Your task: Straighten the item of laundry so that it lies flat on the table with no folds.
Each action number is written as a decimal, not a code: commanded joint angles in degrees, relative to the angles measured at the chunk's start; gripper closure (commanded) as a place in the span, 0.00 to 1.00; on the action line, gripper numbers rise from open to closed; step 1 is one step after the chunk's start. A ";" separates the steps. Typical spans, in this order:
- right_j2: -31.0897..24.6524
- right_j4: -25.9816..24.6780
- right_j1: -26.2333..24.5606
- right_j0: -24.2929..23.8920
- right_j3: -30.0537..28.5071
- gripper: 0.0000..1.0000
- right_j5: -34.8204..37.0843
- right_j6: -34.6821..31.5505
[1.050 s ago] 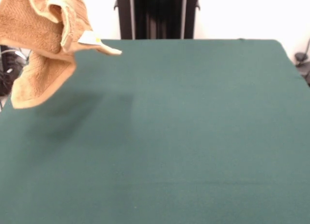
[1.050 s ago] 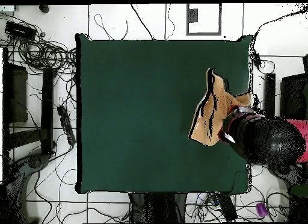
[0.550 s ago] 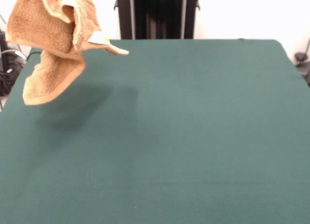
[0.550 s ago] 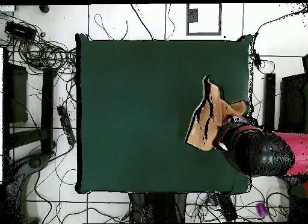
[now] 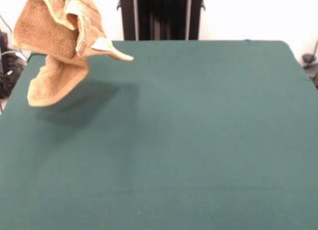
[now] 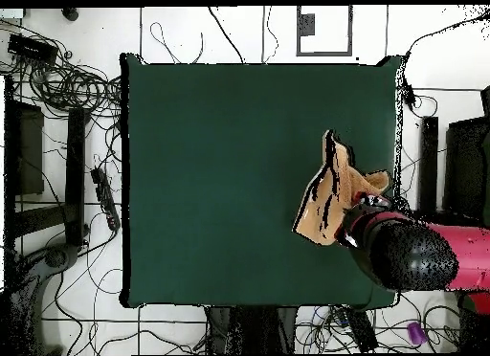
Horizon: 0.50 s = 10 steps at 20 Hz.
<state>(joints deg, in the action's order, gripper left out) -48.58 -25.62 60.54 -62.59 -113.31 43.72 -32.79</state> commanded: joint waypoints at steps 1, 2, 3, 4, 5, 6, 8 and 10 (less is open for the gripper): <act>1.57 3.29 -1.06 3.14 -6.54 0.00 -4.11 -10.94; 1.52 3.38 -1.06 3.13 -6.57 0.00 -4.32 -10.98; 1.46 3.47 -1.05 3.11 -6.61 0.00 -4.53 -11.02; 1.40 3.56 -1.04 3.09 -6.64 0.00 -4.74 -11.07; 1.40 3.68 -0.94 2.96 -6.73 0.00 -5.13 -10.92; 1.96 3.36 -0.53 3.38 -6.60 0.00 -4.95 -11.25; 2.82 3.04 0.04 4.00 -6.41 0.00 -4.83 -11.61; 3.17 3.06 -0.24 4.21 -6.09 0.00 -4.48 -11.49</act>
<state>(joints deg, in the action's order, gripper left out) -47.77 -24.40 60.55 -62.30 -113.94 40.89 -32.79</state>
